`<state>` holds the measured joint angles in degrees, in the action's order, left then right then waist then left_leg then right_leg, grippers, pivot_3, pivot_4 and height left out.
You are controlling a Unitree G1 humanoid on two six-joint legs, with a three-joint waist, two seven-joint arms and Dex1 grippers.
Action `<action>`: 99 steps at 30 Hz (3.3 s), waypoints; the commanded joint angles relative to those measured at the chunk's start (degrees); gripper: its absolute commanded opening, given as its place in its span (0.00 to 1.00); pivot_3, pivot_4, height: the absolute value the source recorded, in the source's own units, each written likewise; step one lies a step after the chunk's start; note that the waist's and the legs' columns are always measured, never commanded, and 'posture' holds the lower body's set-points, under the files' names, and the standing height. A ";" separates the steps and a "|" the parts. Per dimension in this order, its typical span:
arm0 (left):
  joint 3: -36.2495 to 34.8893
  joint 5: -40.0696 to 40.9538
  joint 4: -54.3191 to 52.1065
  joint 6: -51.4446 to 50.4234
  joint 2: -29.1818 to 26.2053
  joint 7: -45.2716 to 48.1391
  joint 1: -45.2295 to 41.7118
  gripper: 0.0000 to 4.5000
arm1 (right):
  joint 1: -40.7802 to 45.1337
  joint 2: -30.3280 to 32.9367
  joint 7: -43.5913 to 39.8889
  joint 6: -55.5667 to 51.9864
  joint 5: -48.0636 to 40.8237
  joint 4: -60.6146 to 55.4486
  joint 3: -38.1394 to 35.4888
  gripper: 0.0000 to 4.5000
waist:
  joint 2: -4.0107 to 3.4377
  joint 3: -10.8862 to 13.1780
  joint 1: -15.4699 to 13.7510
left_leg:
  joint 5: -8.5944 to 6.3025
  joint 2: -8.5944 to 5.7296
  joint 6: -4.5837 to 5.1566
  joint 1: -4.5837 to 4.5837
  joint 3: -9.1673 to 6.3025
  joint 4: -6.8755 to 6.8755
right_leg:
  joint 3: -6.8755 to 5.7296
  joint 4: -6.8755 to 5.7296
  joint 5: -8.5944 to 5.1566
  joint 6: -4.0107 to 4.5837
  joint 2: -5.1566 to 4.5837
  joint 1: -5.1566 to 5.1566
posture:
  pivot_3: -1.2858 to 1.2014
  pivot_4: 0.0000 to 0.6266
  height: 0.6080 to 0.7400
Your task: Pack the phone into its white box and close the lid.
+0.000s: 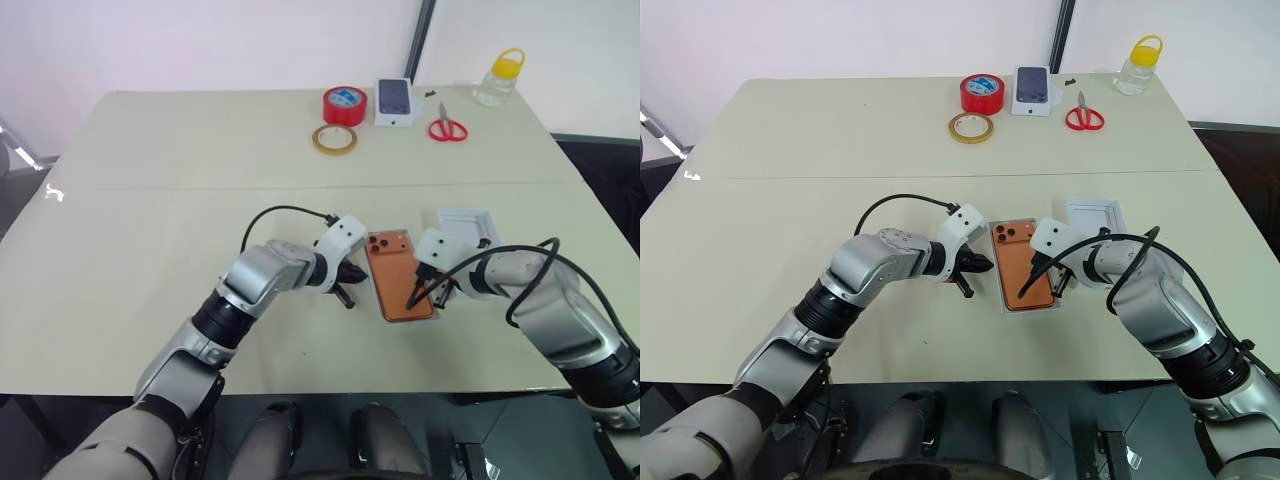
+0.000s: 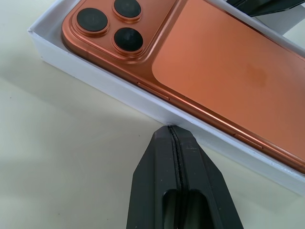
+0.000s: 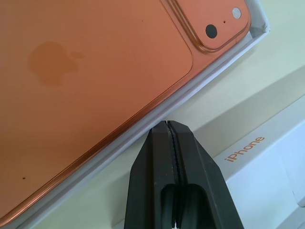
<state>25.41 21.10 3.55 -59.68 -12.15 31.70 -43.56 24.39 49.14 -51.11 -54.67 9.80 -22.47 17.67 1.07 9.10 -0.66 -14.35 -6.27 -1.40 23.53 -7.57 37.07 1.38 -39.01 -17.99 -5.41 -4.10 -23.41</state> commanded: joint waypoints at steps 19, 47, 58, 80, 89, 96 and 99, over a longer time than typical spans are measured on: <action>-15.05 -0.48 -12.59 25.41 -15.48 12.73 14.38 0.00 | 12.92 -1.68 2.91 -28.05 -15.33 9.57 -15.09 0.65 | -0.02 0.01 0.01 | 0.00 0.04 0.00 -0.01 0.01 -0.02 | 0.01 0.00 0.01 0.03 -0.01 -0.01 | 0.52 0.24 1.00; -19.80 0.48 -16.32 36.01 -18.49 19.48 23.30 0.00 | 25.82 -17.89 22.77 -37.83 -28.84 17.40 -33.44 0.01 | -0.15 0.06 1.71 | -0.02 0.06 0.06 -0.02 0.03 -0.05 | 0.02 -0.09 0.01 0.03 0.02 -0.04 | 0.52 0.24 1.00; -27.05 -0.60 -8.52 37.68 -18.88 14.29 20.71 0.00 | 21.02 -22.26 67.09 -27.59 -115.63 24.18 -27.11 0.01 | -0.14 0.06 1.21 | -0.02 0.07 0.09 -0.03 0.02 -0.01 | -0.02 -0.04 0.02 0.04 -0.01 0.04 | 0.52 0.24 1.00; -14.92 -3.24 -7.49 33.46 -9.04 13.33 14.86 0.00 | 9.61 -13.20 84.12 -16.27 -122.80 13.36 -21.11 0.88 | -0.26 0.07 2.93 | -0.22 0.10 0.48 -0.09 0.03 0.01 | -0.01 -0.11 0.01 0.02 0.07 0.08 | 0.52 0.24 1.00; -10.90 -4.05 -5.76 31.58 -3.80 13.34 11.91 0.00 | 16.92 2.25 69.12 -18.69 -102.46 12.59 -17.32 0.88 | -0.25 0.08 2.88 | -0.26 0.13 0.54 -0.05 0.05 0.04 | -0.02 -0.05 0.01 0.02 0.07 0.13 | 0.52 0.24 1.00; -11.55 -5.07 -5.35 31.65 -2.57 11.75 11.19 0.00 | 17.67 7.01 50.96 -14.68 -76.97 7.23 -10.42 0.25 | -0.24 0.08 2.61 | -0.26 0.12 0.54 -0.04 0.06 0.05 | -0.02 -0.05 0.01 0.02 0.07 0.09 | 0.52 0.24 1.00; -14.83 -4.98 -4.70 30.07 -3.66 9.01 10.78 0.00 | 17.15 9.40 43.70 -9.65 -65.49 3.67 -5.60 0.01 | -0.24 0.08 2.55 | -0.26 0.11 0.54 -0.04 0.06 0.05 | -0.01 -0.05 0.01 0.01 0.07 0.09 | 0.52 0.24 1.00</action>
<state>13.74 16.08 -0.78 -28.77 -14.93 42.34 -31.69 40.82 56.76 -3.22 -68.22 -62.18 -15.32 10.61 0.82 9.18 1.89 -14.62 -6.16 -0.86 23.49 -7.51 37.12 1.37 -39.06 -17.99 -5.40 -4.04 -23.34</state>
